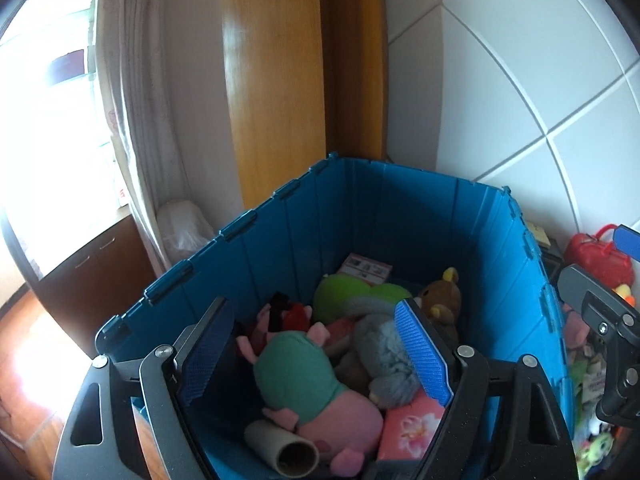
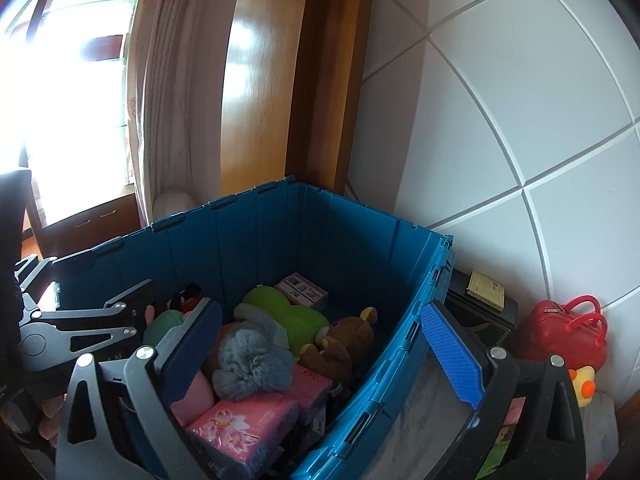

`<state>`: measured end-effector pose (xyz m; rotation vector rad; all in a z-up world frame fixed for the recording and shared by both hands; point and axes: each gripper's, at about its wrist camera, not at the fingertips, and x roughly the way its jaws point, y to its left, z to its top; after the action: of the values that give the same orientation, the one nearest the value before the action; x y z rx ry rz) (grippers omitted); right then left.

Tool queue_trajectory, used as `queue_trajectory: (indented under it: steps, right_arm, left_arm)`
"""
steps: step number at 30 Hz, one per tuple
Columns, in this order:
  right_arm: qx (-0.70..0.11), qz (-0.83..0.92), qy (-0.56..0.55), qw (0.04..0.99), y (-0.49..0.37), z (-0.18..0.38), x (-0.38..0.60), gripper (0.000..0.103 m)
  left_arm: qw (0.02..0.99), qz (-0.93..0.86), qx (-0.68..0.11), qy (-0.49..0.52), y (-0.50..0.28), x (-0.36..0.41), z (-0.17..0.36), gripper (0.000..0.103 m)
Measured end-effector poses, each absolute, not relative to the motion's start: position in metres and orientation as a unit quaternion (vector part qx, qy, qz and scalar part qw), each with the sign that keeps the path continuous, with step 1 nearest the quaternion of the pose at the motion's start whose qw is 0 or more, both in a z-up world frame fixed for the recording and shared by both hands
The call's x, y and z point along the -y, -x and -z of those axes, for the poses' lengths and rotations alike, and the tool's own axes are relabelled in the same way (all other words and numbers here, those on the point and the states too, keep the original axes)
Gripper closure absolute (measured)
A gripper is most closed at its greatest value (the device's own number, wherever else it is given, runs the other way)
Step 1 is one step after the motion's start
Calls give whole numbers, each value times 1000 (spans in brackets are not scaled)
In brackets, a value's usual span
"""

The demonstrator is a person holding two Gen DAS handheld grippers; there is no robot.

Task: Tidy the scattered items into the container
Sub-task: 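Open both tools over the blue bin and move back toward the pile, then reach the left tool to the orange-pink pig plush while the right reaches the pink tissue pack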

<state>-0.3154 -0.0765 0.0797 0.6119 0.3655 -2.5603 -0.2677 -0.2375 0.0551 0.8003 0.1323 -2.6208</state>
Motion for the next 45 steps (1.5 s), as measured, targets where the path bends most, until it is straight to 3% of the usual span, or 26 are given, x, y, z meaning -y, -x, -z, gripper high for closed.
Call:
queue_trajectory:
  steps: [22, 28, 45]
  right_arm:
    - [-101, 947, -214, 216, 259, -92, -24, 0]
    - [-79, 955, -217, 188, 247, -96, -95, 0]
    - [-16, 959, -264, 101, 213, -56, -365, 0]
  left_arm:
    - [150, 947, -52, -278, 215, 131, -67, 14]
    - [131, 955, -38, -263, 205, 63, -72, 1]
    - [60, 952, 5, -300, 205, -188, -36, 1]
